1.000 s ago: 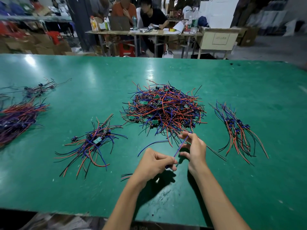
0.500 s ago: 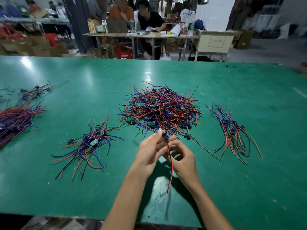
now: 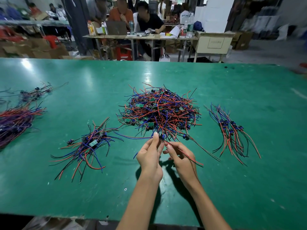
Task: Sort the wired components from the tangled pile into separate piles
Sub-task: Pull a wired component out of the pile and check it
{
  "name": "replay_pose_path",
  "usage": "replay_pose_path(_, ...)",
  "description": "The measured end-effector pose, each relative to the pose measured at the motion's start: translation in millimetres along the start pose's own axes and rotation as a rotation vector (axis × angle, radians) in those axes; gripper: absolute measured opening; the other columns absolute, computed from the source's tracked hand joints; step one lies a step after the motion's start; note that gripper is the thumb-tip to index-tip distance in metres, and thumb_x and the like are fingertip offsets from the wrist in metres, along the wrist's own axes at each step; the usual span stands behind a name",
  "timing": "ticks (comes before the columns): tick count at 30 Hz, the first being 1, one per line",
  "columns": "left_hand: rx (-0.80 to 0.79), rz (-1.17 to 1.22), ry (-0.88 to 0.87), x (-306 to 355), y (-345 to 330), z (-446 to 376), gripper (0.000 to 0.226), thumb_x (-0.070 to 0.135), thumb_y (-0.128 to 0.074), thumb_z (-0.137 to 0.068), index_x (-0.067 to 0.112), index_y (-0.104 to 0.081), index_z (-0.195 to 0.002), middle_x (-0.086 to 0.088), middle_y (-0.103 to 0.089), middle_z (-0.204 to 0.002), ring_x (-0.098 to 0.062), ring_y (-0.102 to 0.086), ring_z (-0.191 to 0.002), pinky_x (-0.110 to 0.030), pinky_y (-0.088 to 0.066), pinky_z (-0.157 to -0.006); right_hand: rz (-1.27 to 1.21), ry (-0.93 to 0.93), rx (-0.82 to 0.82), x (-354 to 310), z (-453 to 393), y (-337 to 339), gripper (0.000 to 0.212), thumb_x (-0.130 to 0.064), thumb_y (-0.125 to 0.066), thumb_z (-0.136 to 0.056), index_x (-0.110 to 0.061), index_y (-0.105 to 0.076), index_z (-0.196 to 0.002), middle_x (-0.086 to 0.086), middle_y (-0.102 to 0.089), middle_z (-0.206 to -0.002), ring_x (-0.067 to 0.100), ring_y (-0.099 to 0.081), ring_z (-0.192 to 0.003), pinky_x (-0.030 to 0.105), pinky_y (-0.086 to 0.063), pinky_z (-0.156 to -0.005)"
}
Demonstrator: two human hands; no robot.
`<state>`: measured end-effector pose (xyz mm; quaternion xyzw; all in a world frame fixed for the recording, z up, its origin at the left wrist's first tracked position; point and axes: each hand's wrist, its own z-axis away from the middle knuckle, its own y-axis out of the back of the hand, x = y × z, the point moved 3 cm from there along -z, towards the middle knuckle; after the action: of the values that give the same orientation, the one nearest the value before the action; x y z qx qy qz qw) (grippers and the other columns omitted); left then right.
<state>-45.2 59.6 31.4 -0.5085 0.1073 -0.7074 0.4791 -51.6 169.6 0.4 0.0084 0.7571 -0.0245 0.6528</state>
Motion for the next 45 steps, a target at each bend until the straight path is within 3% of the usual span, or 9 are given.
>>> replay_pose_path(5, 0.020, -0.004, 0.018, -9, 12, 0, 0.009, 0.010, -0.074, -0.088, 0.004, -0.068, -0.086, -0.007, -0.074, -0.079, -0.012, -0.071, -0.072, -0.017, -0.059, -0.069, -0.048, -0.020, 0.005, 2, 0, 4, 0.017, -0.001, -0.073, -0.089, -0.017, -0.076, -0.094, 0.005, -0.076, -0.088, 0.012, -0.069, -0.080, 0.028, -0.052, -0.073)
replay_pose_path(13, -0.029, 0.047, 0.036, -14, 20, -4, 0.009, 0.009, -0.070, -0.092, 0.001, -0.065, -0.091, -0.009, -0.074, -0.077, -0.012, -0.074, -0.069, -0.021, -0.061, -0.069, 0.000, -0.007, -0.073, 0, 0, 2, 0.011, -0.009, -0.078, -0.088, -0.017, -0.078, -0.095, 0.000, -0.078, -0.092, 0.014, -0.073, -0.085, 0.025, -0.056, -0.076)
replay_pose_path(22, -0.052, -0.070, 0.015, 11, 49, -21, 0.017, 0.010, -0.070, -0.090, 0.000, -0.067, -0.103, -0.009, -0.075, -0.080, -0.011, -0.074, -0.070, -0.018, -0.058, -0.065, -0.287, -0.099, 0.182, 5, -3, 13, 0.004, -0.005, -0.069, -0.092, -0.006, -0.072, -0.092, 0.005, -0.072, -0.071, 0.006, -0.058, -0.060, 0.014, -0.044, -0.057)
replay_pose_path(26, 0.135, -0.161, -0.162, 53, 64, -34, 0.029, 0.001, -0.060, -0.097, 0.003, -0.059, -0.126, -0.011, -0.073, -0.088, -0.015, -0.070, -0.071, -0.019, -0.057, -0.063, -0.283, -0.122, 0.161, 6, -2, 14, 0.005, -0.007, -0.064, -0.095, -0.006, -0.068, -0.093, 0.008, -0.073, -0.075, 0.007, -0.058, -0.060, 0.014, -0.043, -0.055)
replay_pose_path(29, 0.315, -0.631, -0.573, 74, 67, -29, 0.038, 0.004, -0.063, -0.093, 0.018, -0.058, -0.128, -0.003, -0.066, -0.115, -0.019, -0.062, -0.099, -0.032, -0.053, -0.089, -0.167, -0.091, 0.062, 4, 0, 9, 0.005, -0.003, -0.066, -0.094, -0.003, -0.069, -0.090, 0.012, -0.074, -0.078, 0.006, -0.064, -0.065, 0.014, -0.047, -0.060)
replay_pose_path(32, -0.015, -0.964, -0.820, 69, 45, -15, 0.024, 0.012, -0.066, -0.093, 0.026, -0.069, -0.112, 0.011, -0.069, -0.110, -0.007, -0.063, -0.102, -0.021, -0.048, -0.091, -0.076, -0.108, -0.047, 3, 2, 4, 0.005, -0.002, -0.069, -0.092, -0.004, -0.072, -0.088, 0.011, -0.076, -0.080, 0.011, -0.070, -0.073, 0.019, -0.051, -0.069)
replay_pose_path(34, -0.342, -1.099, -0.626, 49, 30, -13, 0.015, 0.021, -0.065, -0.097, 0.029, -0.071, -0.109, 0.013, -0.073, -0.100, 0.001, -0.066, -0.090, -0.011, -0.049, -0.076, -0.045, -0.111, -0.070, 4, 3, 3, 0.006, 0.001, -0.069, -0.091, -0.002, -0.072, -0.088, 0.010, -0.075, -0.079, 0.018, -0.071, -0.077, 0.026, -0.053, -0.073)
replay_pose_path(36, -0.535, -1.174, -0.468, 30, 23, -10, 0.015, 0.024, -0.060, -0.101, 0.023, -0.073, -0.109, 0.005, -0.076, -0.094, -0.008, -0.071, -0.084, -0.020, -0.055, -0.073, -0.022, -0.095, -0.047, 2, 3, 3, 0.004, 0.000, -0.071, -0.090, -0.002, -0.073, -0.088, 0.008, -0.075, -0.079, 0.021, -0.071, -0.075, 0.037, -0.056, -0.075)
replay_pose_path(45, -0.466, -1.126, -0.465, 4, 18, -16, 0.030, 0.017, -0.054, -0.102, 0.023, -0.075, -0.080, 0.009, -0.064, -0.064, 0.000, -0.049, -0.051, -0.017, -0.038, -0.053, 0.161, -0.015, 0.131, 3, 1, 8, 0.011, -0.027, -0.077, -0.090, -0.022, -0.075, -0.080, -0.005, -0.074, -0.076, 0.010, -0.068, -0.071, 0.031, -0.055, -0.073)
